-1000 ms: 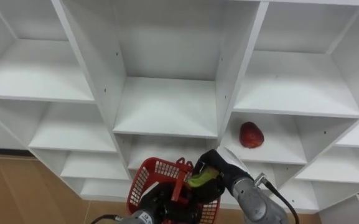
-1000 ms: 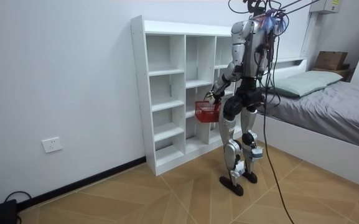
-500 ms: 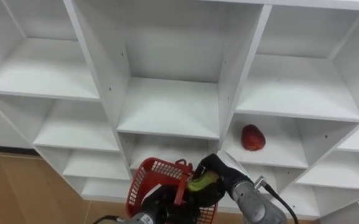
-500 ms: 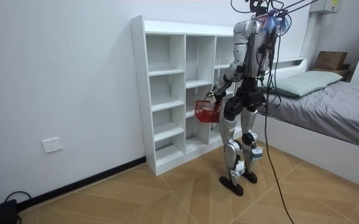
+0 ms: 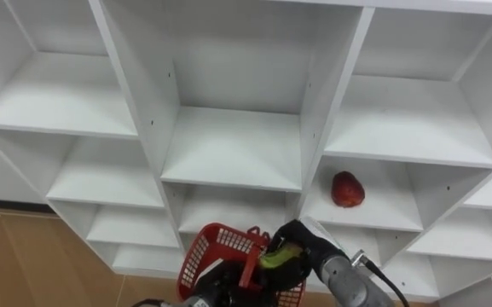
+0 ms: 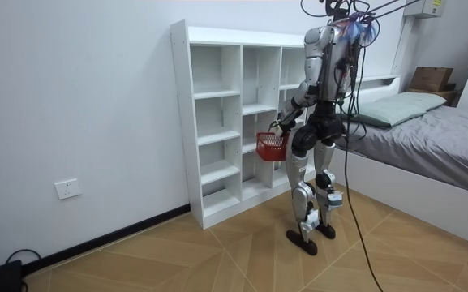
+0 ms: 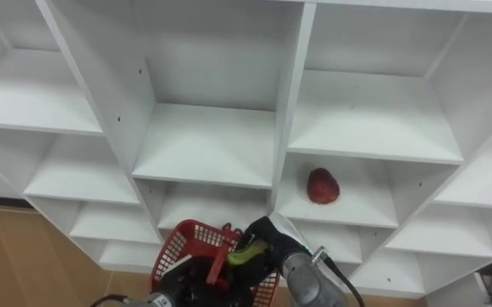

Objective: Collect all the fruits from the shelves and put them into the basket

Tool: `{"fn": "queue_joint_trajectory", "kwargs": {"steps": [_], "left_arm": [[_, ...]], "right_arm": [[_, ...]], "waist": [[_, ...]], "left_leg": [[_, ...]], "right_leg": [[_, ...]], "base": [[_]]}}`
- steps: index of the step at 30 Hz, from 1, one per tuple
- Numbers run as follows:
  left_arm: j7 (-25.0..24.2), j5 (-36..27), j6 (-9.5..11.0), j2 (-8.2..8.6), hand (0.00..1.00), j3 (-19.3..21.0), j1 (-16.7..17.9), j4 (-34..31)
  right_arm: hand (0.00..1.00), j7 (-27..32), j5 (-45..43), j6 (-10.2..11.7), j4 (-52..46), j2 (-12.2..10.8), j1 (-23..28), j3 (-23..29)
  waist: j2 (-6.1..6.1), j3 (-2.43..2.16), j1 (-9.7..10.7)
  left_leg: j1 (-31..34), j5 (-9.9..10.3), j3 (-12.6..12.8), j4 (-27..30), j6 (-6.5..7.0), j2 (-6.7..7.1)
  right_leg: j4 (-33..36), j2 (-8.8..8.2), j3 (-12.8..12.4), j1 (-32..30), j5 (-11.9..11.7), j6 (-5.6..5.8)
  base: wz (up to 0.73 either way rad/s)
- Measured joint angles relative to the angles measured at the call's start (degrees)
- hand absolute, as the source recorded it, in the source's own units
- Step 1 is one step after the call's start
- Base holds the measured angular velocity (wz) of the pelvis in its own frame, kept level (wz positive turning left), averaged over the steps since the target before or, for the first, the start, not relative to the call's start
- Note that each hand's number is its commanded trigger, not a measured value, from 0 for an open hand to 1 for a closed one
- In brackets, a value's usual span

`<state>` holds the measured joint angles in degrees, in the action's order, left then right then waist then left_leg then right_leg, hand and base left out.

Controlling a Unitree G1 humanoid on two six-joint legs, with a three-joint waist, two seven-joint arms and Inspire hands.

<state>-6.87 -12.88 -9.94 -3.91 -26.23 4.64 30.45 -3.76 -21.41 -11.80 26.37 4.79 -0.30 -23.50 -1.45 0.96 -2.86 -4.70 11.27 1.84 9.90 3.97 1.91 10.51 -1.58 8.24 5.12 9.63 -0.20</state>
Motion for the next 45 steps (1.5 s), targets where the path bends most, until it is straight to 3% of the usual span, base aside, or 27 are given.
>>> {"fn": "queue_joint_trajectory", "kwargs": {"steps": [8, 22, 45], "left_arm": [[0.0, 0.0, 0.0, -0.01, 1.0, -0.8, 0.0, 0.5], [0.1, 0.0, 0.0, 0.02, 1.0, -1.0, 0.0, 0.7], [0.1, -0.1, 0.0, 0.04, 1.0, -0.9, 0.0, 0.7]], "right_arm": [[0.0, 0.5, 3.6, 0.6, 2.5, 0.1, -1.1, 0.1], [0.0, 0.6, 3.7, 1.8, 2.5, 0.1, -1.0, 0.0], [0.0, 0.6, 4.5, 1.9, 2.6, 0.1, -1.0, 0.0]], "waist": [[0.22, 0.08, 1.2], [0.29, 0.03, 1.3], [0.36, -0.02, 1.3]], "left_leg": [[0.2, 0.0, -0.3, 0.2, -0.01, 0.02], [0.2, 0.0, -0.3, 0.3, 0.0, 0.05], [0.2, 0.0, -0.4, 0.8, -0.01, 0.08]], "right_leg": [[0.0, -0.1, 0.4, 0.0, 0.0, 0.0], [0.1, -0.1, 0.5, 0.0, 0.0, 0.0], [0.1, -0.22, 0.7, 0.4, 0.0, 0.0]], "base": [[0.01], [0.0], [0.0]]}}
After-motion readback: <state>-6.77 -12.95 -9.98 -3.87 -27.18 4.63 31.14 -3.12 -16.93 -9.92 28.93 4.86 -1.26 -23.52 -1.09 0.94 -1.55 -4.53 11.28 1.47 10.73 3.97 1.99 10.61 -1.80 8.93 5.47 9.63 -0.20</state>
